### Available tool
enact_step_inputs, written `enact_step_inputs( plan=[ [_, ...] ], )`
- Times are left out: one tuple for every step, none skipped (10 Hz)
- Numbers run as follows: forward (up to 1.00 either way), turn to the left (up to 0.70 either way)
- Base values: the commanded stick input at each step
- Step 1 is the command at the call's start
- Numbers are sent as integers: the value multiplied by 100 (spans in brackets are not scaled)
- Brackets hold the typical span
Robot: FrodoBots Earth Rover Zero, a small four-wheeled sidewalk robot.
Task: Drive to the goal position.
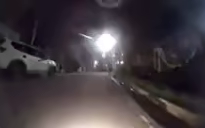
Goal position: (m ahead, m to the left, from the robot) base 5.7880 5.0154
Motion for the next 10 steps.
enact_step_inputs(
  plan=[
    [70, 0],
    [70, 0],
    [70, 0],
    [70, 0],
    [70, 0],
    [70, 0],
    [70, 0],
    [70, 0],
    [70, 0],
    [70, 0]
  ],
)
